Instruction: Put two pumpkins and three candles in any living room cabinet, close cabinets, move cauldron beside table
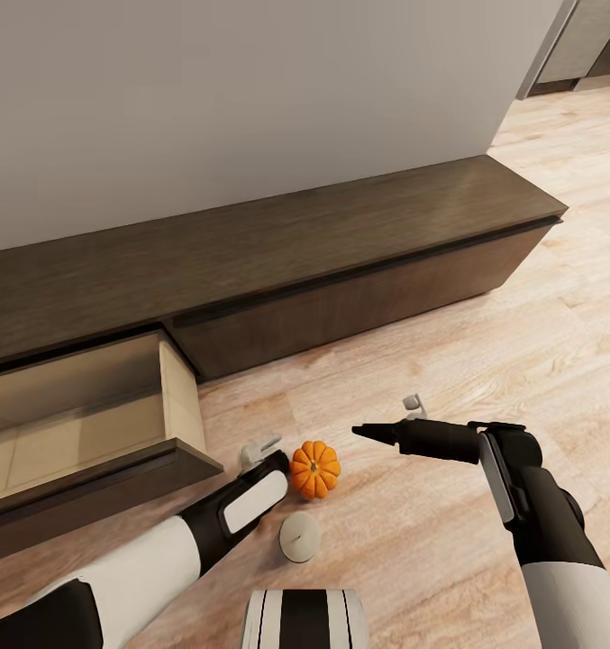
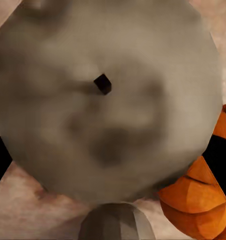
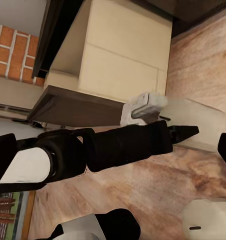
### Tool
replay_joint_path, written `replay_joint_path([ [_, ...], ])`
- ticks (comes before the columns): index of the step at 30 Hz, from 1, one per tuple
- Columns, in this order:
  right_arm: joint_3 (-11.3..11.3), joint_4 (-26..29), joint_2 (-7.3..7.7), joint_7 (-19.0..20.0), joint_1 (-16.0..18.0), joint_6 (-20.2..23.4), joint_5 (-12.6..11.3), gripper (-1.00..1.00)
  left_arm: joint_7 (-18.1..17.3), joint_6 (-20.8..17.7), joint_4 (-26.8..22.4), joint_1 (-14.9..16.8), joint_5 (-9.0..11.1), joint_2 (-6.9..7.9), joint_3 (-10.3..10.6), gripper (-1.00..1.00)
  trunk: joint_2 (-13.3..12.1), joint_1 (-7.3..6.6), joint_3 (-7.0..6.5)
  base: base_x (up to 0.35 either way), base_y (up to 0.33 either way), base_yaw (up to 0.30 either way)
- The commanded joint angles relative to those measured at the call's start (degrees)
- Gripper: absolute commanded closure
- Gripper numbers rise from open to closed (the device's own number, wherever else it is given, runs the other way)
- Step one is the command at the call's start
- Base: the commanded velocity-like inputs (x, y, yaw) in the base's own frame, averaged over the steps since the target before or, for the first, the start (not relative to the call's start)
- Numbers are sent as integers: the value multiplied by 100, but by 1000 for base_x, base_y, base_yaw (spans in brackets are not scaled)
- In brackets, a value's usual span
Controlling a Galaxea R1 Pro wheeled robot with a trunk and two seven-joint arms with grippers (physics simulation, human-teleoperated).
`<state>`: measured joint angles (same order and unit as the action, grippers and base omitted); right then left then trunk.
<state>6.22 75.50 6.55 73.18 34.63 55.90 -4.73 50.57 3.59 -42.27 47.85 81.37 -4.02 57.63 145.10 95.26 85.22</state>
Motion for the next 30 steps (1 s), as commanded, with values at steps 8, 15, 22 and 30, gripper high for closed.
replay_joint_path([
  [8,5,9,0,3,0,0,-2,-100,790,-41,-2096,-79,-136,1137,22,100,0,0,0,0,0,0],
  [15,65,9,4,3,0,2,-2,-100,1304,-59,-2793,-82,-155,1226,45,100,0,0,0,0,0,0],
  [22,422,16,13,3,0,27,-2,-100,1369,-77,-3023,-83,-148,1222,55,100,0,0,0,0,0,0],
  [30,1442,21,456,-30,0,64,12,-100,1685,-462,-3451,-83,-140,1207,52,100,0,0,0,0,0,0],
])
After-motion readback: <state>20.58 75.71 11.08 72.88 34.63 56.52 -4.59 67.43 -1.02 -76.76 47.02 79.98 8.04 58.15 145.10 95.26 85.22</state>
